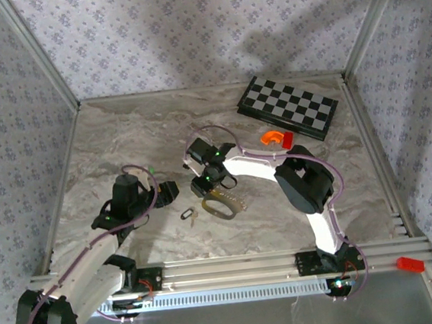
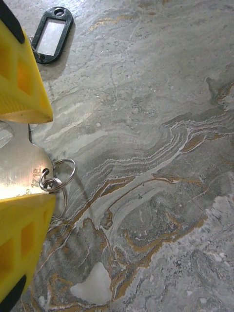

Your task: Put the keys on the keyring

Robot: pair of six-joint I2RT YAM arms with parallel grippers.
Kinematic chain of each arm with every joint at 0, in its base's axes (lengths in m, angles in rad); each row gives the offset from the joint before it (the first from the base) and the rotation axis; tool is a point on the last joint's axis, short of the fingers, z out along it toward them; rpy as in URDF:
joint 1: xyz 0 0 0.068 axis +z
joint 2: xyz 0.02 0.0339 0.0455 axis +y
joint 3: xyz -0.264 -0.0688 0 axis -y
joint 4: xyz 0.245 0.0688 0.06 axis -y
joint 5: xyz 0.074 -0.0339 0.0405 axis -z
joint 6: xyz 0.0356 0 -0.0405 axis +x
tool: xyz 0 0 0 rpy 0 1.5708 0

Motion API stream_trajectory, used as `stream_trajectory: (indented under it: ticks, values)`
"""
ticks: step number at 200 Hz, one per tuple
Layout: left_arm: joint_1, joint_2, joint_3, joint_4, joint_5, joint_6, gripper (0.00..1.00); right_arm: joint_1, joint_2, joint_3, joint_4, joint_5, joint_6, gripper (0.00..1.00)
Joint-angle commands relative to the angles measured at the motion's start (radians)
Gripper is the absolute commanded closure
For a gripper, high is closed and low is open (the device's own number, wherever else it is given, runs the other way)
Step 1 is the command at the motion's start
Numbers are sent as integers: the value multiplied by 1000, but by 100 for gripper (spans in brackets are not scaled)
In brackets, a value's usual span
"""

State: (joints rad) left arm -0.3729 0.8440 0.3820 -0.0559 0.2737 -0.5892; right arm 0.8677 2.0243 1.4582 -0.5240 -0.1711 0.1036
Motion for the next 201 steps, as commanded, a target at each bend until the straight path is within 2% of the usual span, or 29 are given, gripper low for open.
stream_trajectory:
  ticks: [1, 41, 131, 201]
  values:
    - [8, -13, -8, 4, 9, 3, 29, 13, 19, 29, -36, 25, -16, 52]
    - [8, -12, -9, 8, 9, 3, 29, 16, 29, 31, -39, 29, -20, 49]
    - [9, -13, -10, 4, 7, 8, 29, 12, 62, 50, -39, 5, -19, 52]
    - [8, -14, -11, 5, 4, 6, 28, 13, 56, 43, -38, 10, -24, 67]
